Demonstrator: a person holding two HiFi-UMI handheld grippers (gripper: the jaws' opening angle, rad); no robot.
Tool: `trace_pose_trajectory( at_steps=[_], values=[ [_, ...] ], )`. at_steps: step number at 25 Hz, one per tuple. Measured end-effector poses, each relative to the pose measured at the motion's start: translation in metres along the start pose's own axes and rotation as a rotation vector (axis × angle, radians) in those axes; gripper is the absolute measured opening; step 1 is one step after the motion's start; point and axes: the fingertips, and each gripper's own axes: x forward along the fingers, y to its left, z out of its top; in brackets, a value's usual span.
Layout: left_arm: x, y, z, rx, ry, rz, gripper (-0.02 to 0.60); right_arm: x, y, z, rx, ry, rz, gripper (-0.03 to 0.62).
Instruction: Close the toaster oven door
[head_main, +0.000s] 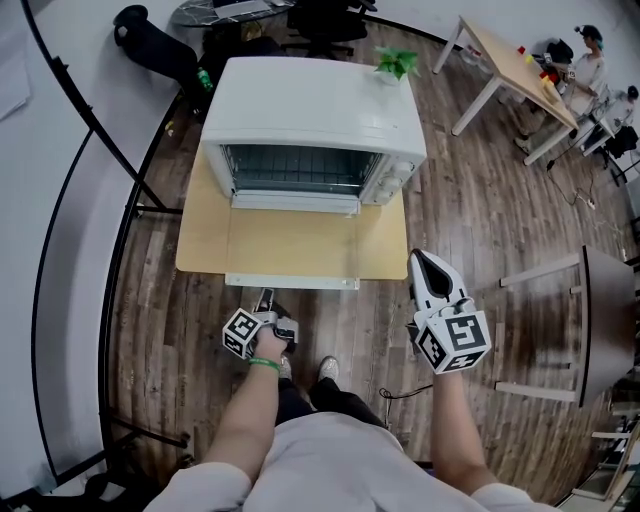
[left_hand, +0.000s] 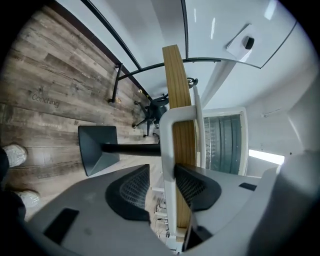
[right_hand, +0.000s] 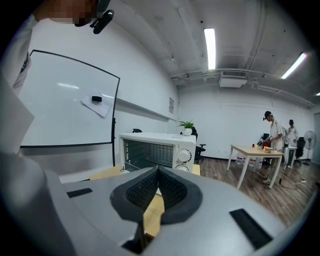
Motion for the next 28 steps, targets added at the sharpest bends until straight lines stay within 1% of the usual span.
trace_pose_trajectory(
  at_steps=[2,5,11,18,22,28],
  values=[
    [0.000,-0.004,-0.001,-0.012,-0.005,-0.010,0.132,-0.001,0.002,0.001,0.001,-0.003,0.005,0.000],
    [-0.002,-0.010,-0.002,-0.049,-0.019,-0.021,0.081,-0.001,0.007,0.005,-0.001,-0.013,0.017,0.000],
    [-0.006,-0.019,-0.003,-0.058,-0.011,0.000,0.078,-0.003,0.011,0.016,0.002,-0.046,0.030,0.000],
    [-0.016,-0.049,-0.001,-0.035,-0.007,-0.021,0.075,0.002,0.021,0.028,0.025,-0.100,0.063,0.000],
    [-0.024,-0.071,-0.003,-0.025,-0.008,-0.071,0.069,0.002,0.028,0.039,0.033,-0.133,0.083,0.000],
    [-0.027,-0.118,0.002,0.024,0.005,-0.173,0.080,0.007,0.035,0.052,0.052,-0.175,0.109,0.000]
  ],
)
